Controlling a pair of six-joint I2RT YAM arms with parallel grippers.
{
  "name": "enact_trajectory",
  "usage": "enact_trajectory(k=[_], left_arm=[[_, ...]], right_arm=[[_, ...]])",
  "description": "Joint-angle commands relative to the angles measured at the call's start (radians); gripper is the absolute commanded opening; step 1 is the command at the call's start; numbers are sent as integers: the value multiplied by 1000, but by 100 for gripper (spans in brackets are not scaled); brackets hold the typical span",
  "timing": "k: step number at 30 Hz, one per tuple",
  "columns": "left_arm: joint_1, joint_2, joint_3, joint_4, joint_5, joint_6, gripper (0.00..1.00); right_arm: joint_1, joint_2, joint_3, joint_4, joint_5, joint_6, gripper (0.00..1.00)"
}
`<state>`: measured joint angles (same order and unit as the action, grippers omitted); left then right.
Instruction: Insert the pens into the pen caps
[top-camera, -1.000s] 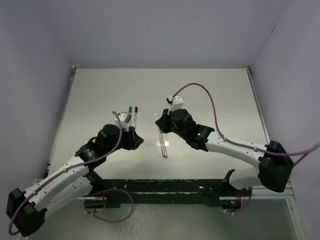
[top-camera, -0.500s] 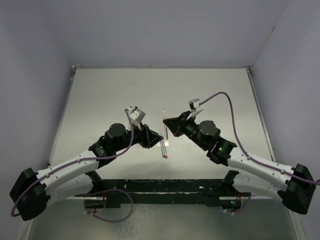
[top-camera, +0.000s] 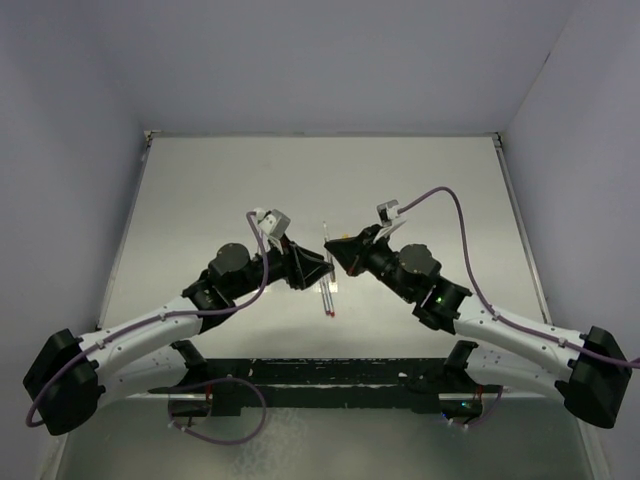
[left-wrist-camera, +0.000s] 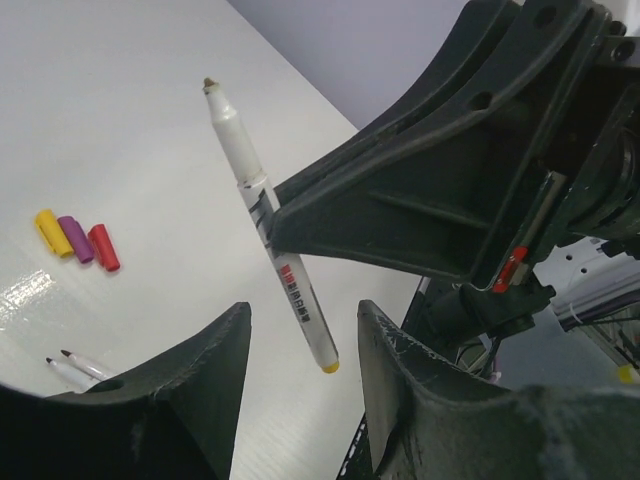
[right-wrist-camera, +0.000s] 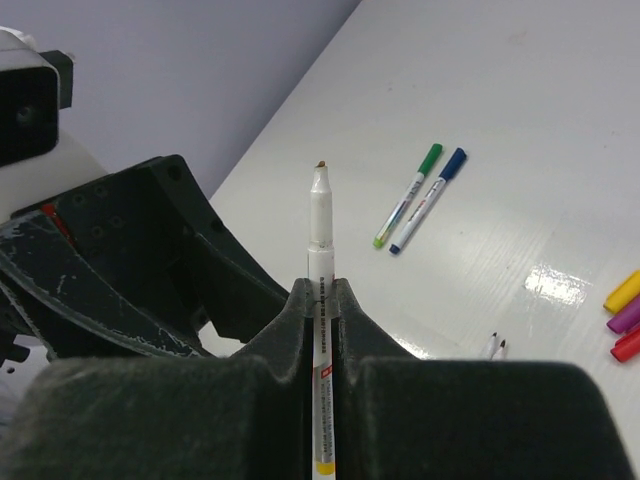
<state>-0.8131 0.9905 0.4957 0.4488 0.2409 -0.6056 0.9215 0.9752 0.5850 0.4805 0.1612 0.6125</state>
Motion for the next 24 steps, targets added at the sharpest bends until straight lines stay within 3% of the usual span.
enact_trajectory(k=[1,12,20,22,24], left_arm=[[-4,9,50,90,41,-18,50],[-4,54,50,105,43,-28,49],[-3,38,30,135,-3,-20,43],[-3,35,26,134,-13,-20,38],[-4,39,27,130,-13,-23,26]], right_arm=[[-1,8,6,87,-21,2,0],[-1,19,15,128,-61,9,0],[-1,40,5,148,-75,27,0],[-1,40,4,147,-74,25,0],[-1,40,5,147,-73,23,0]])
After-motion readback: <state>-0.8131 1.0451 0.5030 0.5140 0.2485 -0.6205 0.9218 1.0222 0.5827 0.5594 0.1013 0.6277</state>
